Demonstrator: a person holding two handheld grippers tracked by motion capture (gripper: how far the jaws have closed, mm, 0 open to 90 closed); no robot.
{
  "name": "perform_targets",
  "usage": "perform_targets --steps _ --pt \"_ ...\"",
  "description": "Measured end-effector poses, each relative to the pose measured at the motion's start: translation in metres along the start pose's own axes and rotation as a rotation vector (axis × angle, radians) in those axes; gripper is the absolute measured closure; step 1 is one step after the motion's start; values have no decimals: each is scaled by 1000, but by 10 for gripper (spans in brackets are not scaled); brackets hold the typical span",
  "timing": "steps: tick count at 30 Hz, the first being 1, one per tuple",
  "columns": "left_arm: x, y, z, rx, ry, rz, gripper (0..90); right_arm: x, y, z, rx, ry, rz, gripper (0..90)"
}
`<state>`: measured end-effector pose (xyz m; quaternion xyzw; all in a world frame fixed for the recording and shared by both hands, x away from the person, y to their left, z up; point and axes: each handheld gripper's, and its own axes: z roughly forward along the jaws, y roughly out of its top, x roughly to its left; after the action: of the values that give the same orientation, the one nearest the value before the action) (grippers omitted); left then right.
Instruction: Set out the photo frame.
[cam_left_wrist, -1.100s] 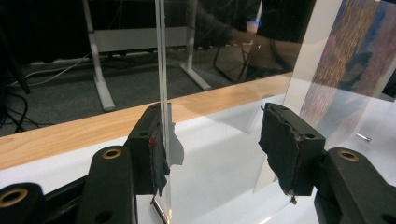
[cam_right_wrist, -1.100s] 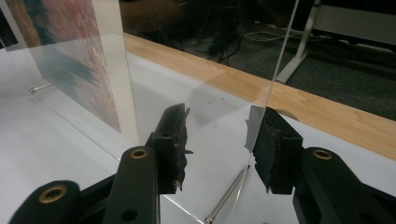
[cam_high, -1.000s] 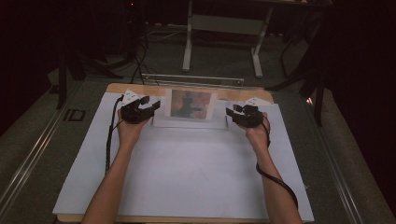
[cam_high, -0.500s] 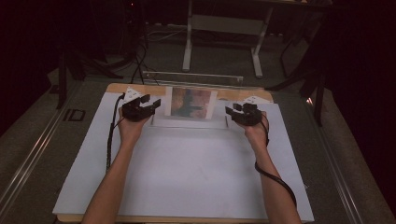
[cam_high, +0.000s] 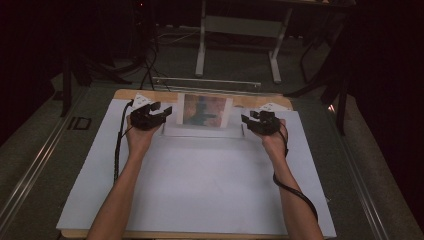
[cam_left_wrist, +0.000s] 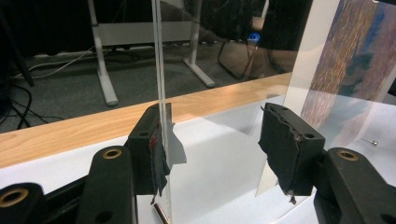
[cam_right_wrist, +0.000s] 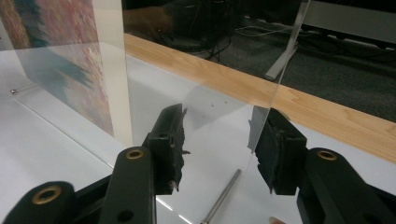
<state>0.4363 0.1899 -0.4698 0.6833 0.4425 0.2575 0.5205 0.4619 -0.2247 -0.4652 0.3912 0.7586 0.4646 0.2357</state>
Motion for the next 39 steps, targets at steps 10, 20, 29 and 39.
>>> perform_targets --steps 10,20,29,39 --pt "-6 -2 -7 7 5 2 441 3 -2 -6 -1 2 -9 543" --pt "-13 -2 -14 -5 5 4 440 8 -5 -18 -24 2 -9 544" --pt "-18 -7 -22 0 -3 -12 439 14 -11 -29 -38 2 5 544" --pt "-23 -11 -36 4 3 -27 438 23 -12 -38 -48 11 1 544"
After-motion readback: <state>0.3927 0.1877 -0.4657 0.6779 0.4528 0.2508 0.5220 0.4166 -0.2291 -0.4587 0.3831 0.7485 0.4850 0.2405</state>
